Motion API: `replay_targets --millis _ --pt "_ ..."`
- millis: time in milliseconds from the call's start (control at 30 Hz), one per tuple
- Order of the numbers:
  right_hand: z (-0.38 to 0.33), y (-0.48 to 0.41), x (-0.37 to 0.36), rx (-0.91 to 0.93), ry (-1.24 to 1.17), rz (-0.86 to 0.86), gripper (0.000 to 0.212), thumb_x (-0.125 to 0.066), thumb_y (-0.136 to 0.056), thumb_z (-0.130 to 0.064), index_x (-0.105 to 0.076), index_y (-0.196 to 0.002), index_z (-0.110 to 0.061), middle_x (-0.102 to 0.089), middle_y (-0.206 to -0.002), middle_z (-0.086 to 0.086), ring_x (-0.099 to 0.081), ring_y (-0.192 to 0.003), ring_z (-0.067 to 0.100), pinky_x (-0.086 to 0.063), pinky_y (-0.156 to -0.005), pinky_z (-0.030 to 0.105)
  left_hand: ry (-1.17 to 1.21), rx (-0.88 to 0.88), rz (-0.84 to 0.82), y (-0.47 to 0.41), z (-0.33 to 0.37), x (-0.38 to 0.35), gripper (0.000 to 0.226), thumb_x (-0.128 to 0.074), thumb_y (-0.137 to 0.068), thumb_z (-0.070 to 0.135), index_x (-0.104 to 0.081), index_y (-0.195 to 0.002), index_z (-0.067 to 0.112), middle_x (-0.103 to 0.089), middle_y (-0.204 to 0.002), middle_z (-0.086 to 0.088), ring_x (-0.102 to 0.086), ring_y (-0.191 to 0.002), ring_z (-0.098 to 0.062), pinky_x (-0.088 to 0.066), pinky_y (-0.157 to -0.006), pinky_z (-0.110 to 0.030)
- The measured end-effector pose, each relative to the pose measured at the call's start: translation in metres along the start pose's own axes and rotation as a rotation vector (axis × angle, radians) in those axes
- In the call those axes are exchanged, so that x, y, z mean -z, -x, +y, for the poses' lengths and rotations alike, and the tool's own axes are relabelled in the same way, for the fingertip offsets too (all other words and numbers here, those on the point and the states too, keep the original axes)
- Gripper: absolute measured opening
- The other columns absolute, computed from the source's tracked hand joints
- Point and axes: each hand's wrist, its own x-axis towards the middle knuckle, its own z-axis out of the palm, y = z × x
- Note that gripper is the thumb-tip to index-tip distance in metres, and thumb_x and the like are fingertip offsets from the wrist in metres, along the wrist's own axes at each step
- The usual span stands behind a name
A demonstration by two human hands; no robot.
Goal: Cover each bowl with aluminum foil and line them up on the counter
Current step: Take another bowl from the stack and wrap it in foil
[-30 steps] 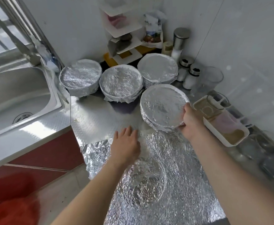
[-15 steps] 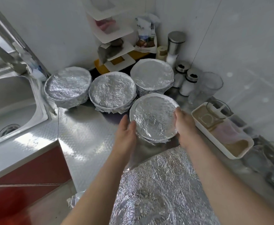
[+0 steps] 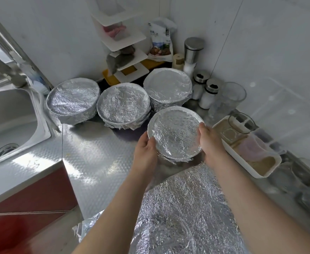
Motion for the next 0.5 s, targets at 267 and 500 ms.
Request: replay_targets --millis 267,500 --pt "0.004 0.023 0.03 0.157 0.257 0.073 0.042 -0.037 -0.098 -0.048 -0.057 -0.093 -0.012 -0.054 -0.082 0.007 -0.053 -0.075 0.024 -0.044 -0.075 0.04 -0.412 -0.07 0.04 0.009 -0.004 0.009 0.06 -0.051 -0.095 0.046 -0.031 -0.147 0.022 -0.047 -0.14 -0.011 -0.051 -0.123 -0.027 -0.046 -0.102 -0.045" --pt "-0.005 0.037 0.022 -0.136 -0.097 -0.049 0.021 -0.045 -0.099 -0.042 -0.053 -0.096 -0.022 -0.05 -0.088 0.006 -0.057 -0.082 0.022 -0.056 -0.069 0.035 0.072 0.22 -0.019 0.022 0.004 -0.006 0.046 -0.052 -0.099 0.01 -0.033 -0.14 0.018 -0.059 -0.117 -0.017 -0.07 -0.073 -0.024 -0.061 -0.068 -0.033"
